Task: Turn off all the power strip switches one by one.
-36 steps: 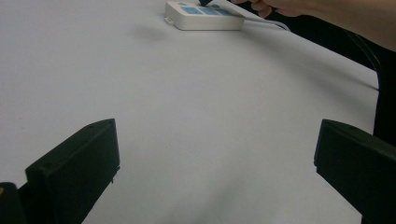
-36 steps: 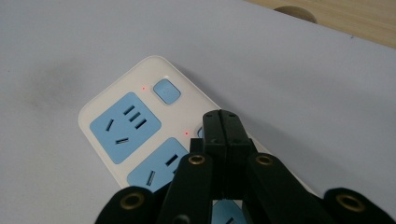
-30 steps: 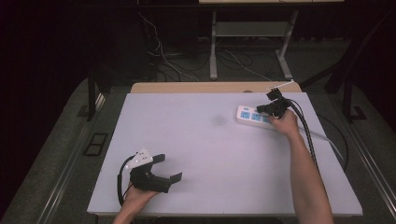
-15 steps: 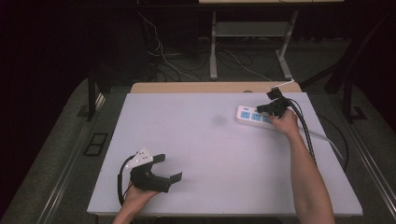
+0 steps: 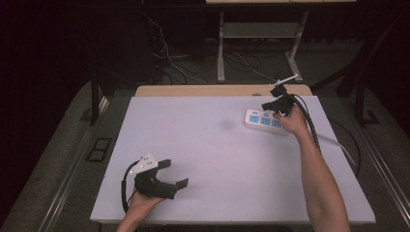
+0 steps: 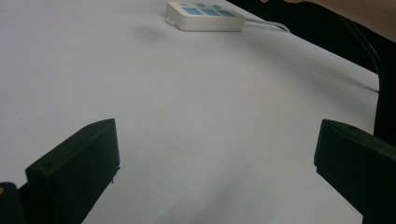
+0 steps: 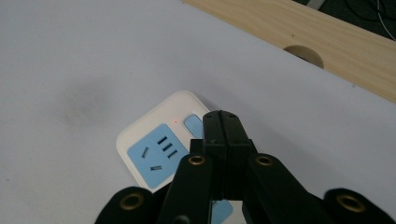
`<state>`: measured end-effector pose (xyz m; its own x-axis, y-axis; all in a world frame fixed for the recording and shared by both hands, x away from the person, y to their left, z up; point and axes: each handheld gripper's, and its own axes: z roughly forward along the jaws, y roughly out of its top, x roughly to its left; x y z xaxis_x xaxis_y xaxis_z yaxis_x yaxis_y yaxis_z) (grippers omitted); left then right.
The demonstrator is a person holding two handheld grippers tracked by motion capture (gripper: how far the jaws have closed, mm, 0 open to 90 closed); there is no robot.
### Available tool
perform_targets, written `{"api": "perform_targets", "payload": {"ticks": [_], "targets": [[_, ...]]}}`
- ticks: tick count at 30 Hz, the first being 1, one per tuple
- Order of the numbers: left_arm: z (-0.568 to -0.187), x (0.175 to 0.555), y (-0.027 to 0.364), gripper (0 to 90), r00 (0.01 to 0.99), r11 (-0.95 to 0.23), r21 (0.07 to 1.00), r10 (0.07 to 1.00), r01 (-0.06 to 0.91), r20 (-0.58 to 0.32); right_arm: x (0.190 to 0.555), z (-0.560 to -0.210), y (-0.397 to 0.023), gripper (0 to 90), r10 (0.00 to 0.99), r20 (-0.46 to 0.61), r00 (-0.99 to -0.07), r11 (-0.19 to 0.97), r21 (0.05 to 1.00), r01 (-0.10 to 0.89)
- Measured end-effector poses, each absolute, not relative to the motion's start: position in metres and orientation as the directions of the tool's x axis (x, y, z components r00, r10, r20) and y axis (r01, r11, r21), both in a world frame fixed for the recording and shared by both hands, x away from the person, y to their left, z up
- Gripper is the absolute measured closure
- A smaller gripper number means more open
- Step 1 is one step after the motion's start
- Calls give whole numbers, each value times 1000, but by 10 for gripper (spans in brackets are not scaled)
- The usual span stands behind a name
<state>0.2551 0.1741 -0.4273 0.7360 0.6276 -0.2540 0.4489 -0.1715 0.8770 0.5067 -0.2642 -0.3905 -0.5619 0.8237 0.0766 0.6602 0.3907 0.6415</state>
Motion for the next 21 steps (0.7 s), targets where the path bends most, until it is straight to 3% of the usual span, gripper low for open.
{"api": "perform_targets", "payload": {"ticks": [21], "targets": [[-427, 255, 174, 0, 738, -169, 879, 625, 446, -255, 519, -409, -248, 900, 832, 155, -533, 327, 640, 695]]}}
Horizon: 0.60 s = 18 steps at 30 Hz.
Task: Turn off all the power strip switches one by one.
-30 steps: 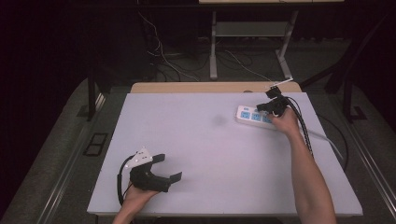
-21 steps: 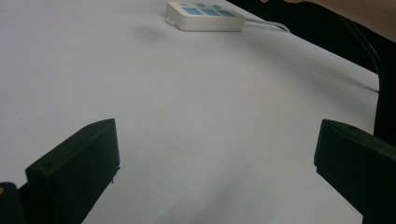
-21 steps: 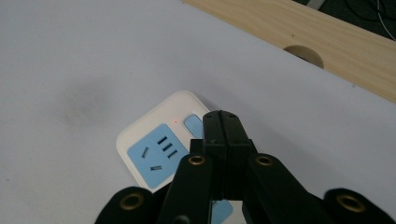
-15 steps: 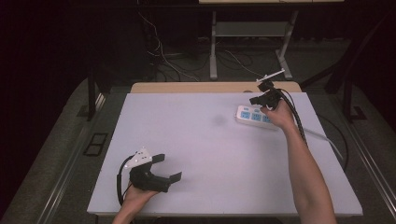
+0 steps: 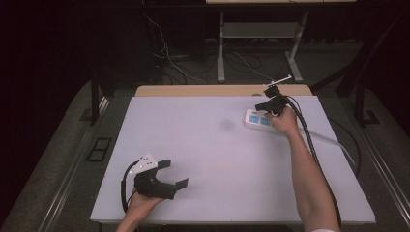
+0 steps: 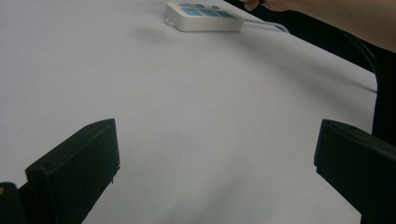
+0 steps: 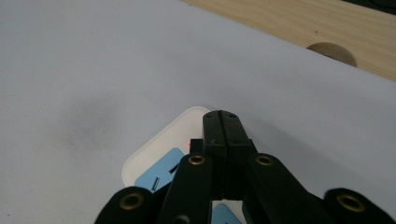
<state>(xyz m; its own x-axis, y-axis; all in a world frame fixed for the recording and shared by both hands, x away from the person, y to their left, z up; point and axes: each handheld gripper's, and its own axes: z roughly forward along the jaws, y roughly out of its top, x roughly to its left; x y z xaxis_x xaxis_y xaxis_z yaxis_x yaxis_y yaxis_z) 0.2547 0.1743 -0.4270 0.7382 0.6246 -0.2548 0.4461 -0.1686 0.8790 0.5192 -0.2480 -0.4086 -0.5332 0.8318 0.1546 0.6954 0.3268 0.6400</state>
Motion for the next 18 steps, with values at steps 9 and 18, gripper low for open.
{"api": "perform_targets", "payload": {"ticks": [9, 18], "targets": [[-427, 255, 175, 0, 741, -174, 879, 623, 444, -251, 521, -419, -243, 900, 837, 157, -524, 321, 634, 703], [-427, 255, 174, 0, 741, -176, 879, 624, 444, -250, 522, -421, -246, 900, 838, 182, -514, 299, 635, 712]]}}
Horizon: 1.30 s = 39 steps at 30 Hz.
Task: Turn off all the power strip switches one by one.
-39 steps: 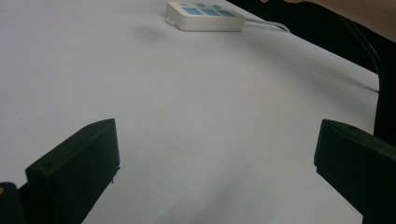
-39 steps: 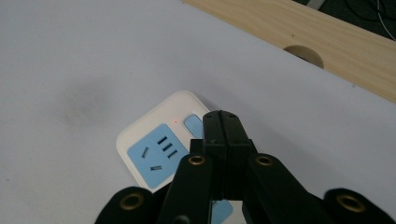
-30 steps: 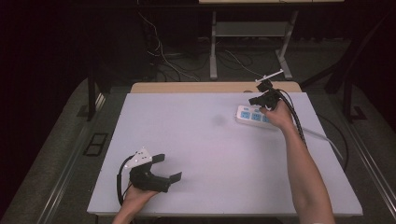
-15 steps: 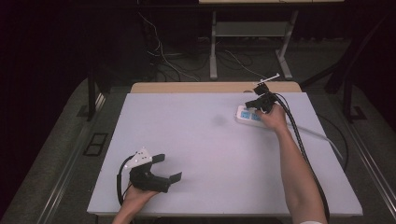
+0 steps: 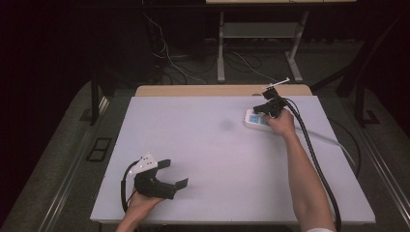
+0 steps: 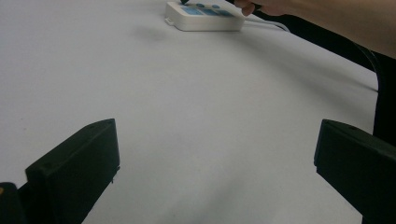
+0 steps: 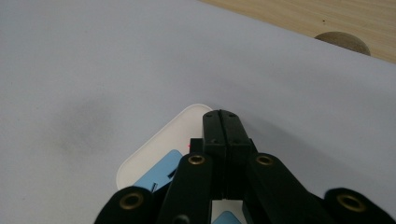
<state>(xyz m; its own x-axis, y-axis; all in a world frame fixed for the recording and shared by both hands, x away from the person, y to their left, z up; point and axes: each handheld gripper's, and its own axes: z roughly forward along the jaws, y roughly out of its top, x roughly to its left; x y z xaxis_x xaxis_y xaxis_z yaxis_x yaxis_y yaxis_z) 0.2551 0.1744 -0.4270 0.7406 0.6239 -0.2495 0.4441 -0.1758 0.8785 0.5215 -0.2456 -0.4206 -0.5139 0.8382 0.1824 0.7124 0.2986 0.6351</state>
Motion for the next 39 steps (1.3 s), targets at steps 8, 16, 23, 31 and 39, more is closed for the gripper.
{"api": "perform_targets", "payload": {"ticks": [8, 16, 23, 31, 39], "targets": [[-427, 254, 173, 0, 743, -182, 877, 621, 444, -247, 521, -423, -250, 900, 844, 232, -483, 243, 637, 731], [-427, 255, 174, 0, 740, -179, 877, 625, 445, -248, 517, -426, -251, 900, 836, 220, -502, 255, 654, 712], [-428, 255, 172, 0, 745, -187, 876, 621, 444, -245, 516, -428, -252, 900, 834, 225, -504, 243, 671, 701], [-427, 256, 174, 0, 741, -181, 877, 625, 445, -247, 517, -426, -252, 900, 824, 206, -528, 276, 669, 690], [-428, 257, 176, 0, 732, -166, 876, 631, 452, -258, 507, -400, -262, 900, 812, 156, -563, 303, 711, 635]]}}
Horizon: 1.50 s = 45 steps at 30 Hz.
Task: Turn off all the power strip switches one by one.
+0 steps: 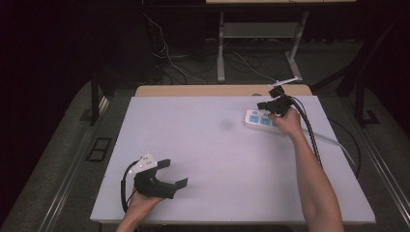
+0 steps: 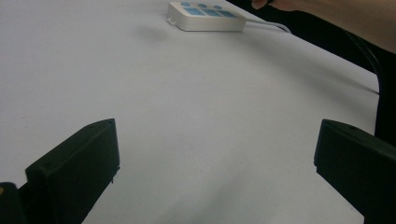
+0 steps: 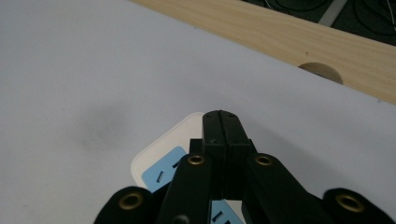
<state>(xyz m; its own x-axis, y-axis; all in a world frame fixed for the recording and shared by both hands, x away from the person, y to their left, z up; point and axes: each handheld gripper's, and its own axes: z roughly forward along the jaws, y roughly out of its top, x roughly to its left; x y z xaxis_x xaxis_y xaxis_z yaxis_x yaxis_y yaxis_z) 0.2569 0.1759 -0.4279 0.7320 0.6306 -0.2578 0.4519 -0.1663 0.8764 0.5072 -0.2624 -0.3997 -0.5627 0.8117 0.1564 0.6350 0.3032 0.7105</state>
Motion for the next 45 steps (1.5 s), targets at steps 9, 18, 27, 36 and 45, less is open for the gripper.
{"api": "perform_targets", "payload": {"ticks": [9, 18, 27, 36, 45], "targets": [[-427, 254, 173, 0, 737, -169, 878, 627, 447, -255, 489, -375, -274, 900, 802, 193, -566, 262, 738, 622], [-427, 254, 171, 0, 745, -173, 879, 617, 445, -256, 458, -355, -280, 898, 784, 207, -585, 240, 768, 594], [-427, 254, 170, 0, 746, -169, 881, 615, 442, -256, 421, -349, -288, 655, 782, 253, -570, 182, 781, 597], [-427, 254, 170, 0, 746, -172, 882, 616, 439, -251, 378, -351, -299, 91, 752, 307, -583, 106, 816, 568], [-427, 254, 170, 0, 745, -171, 882, 618, 439, -251, 337, -357, -302, 5, 704, 339, -624, 99, 823, 559]]}}
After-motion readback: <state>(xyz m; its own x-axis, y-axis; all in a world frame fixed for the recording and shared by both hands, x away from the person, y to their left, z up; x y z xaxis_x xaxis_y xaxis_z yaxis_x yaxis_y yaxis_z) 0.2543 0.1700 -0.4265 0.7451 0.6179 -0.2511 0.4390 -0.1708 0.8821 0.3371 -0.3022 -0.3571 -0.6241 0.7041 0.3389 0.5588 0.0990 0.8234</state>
